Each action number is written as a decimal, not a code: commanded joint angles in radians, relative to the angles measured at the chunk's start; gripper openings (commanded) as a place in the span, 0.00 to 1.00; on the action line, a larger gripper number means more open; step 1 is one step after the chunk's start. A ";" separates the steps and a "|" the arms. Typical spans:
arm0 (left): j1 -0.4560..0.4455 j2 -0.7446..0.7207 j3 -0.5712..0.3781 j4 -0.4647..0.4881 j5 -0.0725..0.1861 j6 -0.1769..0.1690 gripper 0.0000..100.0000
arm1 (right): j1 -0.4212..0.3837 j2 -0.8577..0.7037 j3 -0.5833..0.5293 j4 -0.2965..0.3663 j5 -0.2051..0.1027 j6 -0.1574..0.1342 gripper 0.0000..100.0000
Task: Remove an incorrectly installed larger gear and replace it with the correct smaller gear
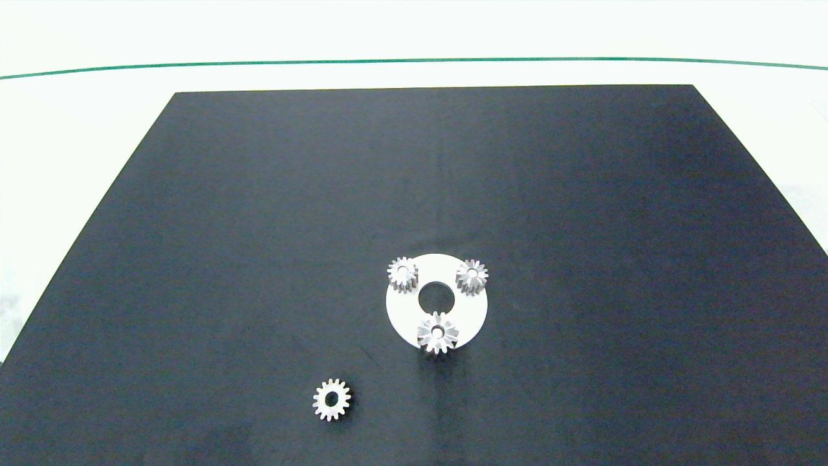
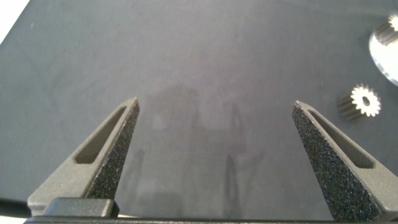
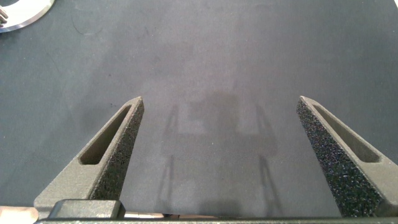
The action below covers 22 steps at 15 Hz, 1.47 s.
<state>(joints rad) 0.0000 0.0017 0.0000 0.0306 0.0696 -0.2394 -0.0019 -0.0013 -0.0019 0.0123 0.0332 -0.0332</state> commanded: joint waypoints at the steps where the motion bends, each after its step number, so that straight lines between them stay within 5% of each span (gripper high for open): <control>1: 0.000 0.000 0.000 0.000 0.001 -0.001 1.00 | -0.001 0.001 0.000 0.000 0.001 -0.001 1.00; 22: 0.000 0.000 0.000 0.000 0.001 -0.001 1.00 | -0.001 0.001 0.000 0.000 0.001 -0.001 1.00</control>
<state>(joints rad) 0.0000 0.0017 0.0000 0.0306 0.0696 -0.2389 -0.0017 -0.0013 -0.0017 0.0119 0.0330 -0.0330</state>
